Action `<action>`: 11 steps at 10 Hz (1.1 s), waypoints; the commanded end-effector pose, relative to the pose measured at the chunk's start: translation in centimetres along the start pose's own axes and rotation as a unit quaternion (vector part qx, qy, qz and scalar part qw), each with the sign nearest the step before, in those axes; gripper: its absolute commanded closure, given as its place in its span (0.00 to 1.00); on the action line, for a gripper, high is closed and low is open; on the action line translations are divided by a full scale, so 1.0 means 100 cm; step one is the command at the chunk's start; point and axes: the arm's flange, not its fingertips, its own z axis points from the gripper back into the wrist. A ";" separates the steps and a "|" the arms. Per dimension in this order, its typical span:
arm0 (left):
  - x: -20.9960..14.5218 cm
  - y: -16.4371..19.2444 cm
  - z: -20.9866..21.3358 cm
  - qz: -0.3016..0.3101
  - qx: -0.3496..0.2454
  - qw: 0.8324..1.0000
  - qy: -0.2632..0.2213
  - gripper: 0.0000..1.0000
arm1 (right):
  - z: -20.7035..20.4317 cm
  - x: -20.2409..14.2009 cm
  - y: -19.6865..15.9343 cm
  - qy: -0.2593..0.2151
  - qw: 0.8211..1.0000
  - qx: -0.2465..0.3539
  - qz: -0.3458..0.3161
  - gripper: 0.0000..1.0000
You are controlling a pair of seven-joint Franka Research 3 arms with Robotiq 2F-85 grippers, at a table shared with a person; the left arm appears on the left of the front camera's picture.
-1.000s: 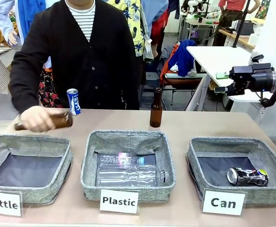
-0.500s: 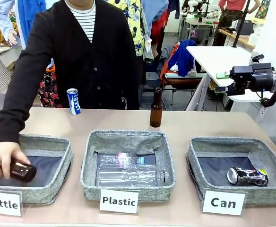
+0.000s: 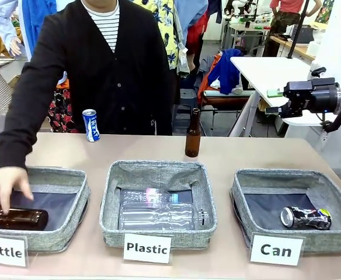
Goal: Sort the can waste into the basket.
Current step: Pick up the can waste from the table and place it in the right Fabric basket.
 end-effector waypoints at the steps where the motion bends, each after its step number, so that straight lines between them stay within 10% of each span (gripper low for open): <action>1: 0.013 -0.012 -0.010 -0.022 0.007 1.000 0.007 0.00 | 0.000 0.003 0.003 0.002 1.000 0.002 0.001 0.00; 7: 0.032 -0.053 -0.161 -0.094 0.069 0.988 0.100 0.00 | 0.000 0.003 0.003 0.002 1.000 0.002 0.001 0.00; 11: -0.025 -0.068 -0.318 -0.180 -0.009 0.971 0.157 0.00 | 0.000 0.003 0.003 0.002 1.000 0.002 0.001 0.00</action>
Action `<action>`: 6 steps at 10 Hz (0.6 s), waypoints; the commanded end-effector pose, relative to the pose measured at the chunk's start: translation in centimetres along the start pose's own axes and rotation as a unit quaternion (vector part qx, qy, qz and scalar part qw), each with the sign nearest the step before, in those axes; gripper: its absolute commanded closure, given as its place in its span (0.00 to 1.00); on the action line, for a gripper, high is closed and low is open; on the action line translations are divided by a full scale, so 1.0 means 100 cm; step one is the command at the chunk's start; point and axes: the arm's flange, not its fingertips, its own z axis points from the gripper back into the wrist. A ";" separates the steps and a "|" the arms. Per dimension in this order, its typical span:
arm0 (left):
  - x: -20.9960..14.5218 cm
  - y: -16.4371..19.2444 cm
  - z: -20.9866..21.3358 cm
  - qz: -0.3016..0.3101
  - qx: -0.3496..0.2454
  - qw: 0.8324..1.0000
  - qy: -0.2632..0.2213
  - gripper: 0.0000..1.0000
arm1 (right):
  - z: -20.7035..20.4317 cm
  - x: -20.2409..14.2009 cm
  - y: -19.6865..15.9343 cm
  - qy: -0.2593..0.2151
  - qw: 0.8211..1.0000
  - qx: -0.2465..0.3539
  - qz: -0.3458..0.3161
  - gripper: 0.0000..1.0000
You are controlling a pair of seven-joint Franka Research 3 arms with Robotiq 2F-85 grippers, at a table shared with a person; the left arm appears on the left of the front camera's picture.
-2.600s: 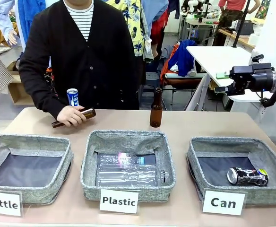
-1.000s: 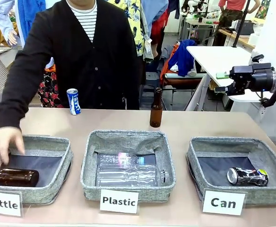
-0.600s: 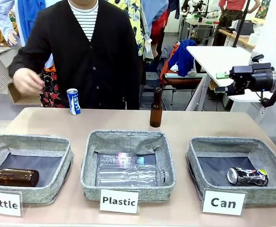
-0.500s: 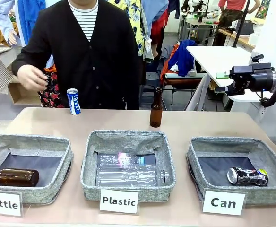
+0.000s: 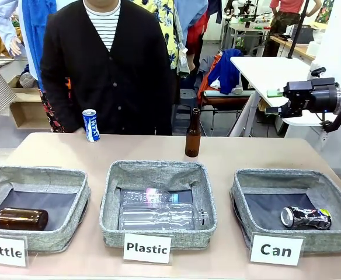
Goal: Sort the can waste into the basket.
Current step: Pick up the can waste from the table and place it in the right Fabric basket.
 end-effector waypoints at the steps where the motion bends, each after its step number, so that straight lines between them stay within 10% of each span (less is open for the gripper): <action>1: -0.017 0.008 -0.049 -0.034 -0.014 0.999 -0.006 0.00 | 0.001 0.003 0.003 0.002 1.000 0.002 0.001 0.00; 6: -0.061 -0.006 -0.191 -0.133 -0.022 0.988 0.071 0.00 | 0.001 0.003 0.003 0.002 1.000 0.002 0.001 0.00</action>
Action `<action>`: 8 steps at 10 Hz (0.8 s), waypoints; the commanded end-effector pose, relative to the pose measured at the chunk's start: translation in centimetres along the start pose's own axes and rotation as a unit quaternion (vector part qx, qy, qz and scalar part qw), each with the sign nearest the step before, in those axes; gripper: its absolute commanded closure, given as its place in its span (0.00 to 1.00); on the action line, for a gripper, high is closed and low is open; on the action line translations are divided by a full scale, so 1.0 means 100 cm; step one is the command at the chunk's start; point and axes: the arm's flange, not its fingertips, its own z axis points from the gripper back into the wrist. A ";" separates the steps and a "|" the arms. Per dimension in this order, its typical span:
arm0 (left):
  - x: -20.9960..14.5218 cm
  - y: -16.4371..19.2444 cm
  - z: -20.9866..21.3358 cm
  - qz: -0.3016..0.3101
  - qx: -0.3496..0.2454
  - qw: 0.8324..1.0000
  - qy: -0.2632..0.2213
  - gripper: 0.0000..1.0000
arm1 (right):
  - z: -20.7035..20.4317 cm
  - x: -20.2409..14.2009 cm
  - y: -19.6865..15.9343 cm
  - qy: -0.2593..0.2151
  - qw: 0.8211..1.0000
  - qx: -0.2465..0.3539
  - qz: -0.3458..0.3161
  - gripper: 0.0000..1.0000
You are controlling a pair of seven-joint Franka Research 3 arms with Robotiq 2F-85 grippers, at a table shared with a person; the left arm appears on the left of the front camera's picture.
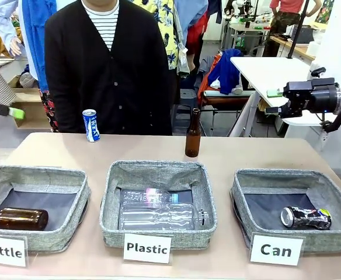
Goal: Sort the can waste into the basket.
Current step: Pick up the can waste from the table and place it in the right Fabric basket.
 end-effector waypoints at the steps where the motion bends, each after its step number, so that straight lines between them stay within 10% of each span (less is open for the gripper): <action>1: -0.006 -0.002 -0.043 -0.017 -0.037 0.999 0.030 0.00 | 0.001 0.003 0.003 0.002 1.000 0.002 0.001 0.00; 8: -0.011 -0.010 -0.056 -0.001 -0.047 0.998 0.047 0.00 | 0.001 0.003 0.003 0.002 1.000 0.002 0.001 0.00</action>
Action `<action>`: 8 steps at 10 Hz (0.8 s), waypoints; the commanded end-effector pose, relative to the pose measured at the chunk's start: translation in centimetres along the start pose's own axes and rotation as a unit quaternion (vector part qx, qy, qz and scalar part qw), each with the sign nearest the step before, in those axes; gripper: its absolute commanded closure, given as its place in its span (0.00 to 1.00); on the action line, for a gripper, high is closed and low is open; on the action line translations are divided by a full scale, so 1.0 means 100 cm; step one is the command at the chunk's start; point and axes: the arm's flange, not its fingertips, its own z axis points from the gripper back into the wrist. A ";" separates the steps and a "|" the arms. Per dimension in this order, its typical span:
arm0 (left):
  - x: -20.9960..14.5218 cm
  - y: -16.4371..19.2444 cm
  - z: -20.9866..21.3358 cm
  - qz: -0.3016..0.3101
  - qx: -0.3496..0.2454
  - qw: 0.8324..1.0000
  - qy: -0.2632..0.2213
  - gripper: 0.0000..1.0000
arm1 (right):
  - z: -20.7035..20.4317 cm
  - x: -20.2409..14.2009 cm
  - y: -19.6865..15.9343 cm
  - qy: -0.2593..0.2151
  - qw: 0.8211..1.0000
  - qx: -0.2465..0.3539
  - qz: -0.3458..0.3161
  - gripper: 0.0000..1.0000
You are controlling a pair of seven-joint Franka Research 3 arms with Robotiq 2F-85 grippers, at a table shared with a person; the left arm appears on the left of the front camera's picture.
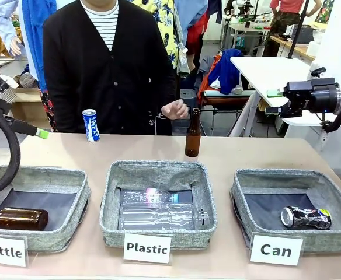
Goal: Sort the can waste into the basket.
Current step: Pick up the can waste from the table and place it in the right Fabric basket.
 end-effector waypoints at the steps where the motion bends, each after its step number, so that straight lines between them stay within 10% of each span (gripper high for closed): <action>1: 0.015 0.003 -0.015 -0.053 -0.051 0.997 0.034 0.00 | 0.001 0.003 0.003 0.002 1.000 0.002 0.001 0.00; 8: 0.072 0.085 -0.118 -0.132 -0.110 0.985 0.029 0.00 | 0.001 0.003 0.003 0.002 1.000 0.002 0.001 0.00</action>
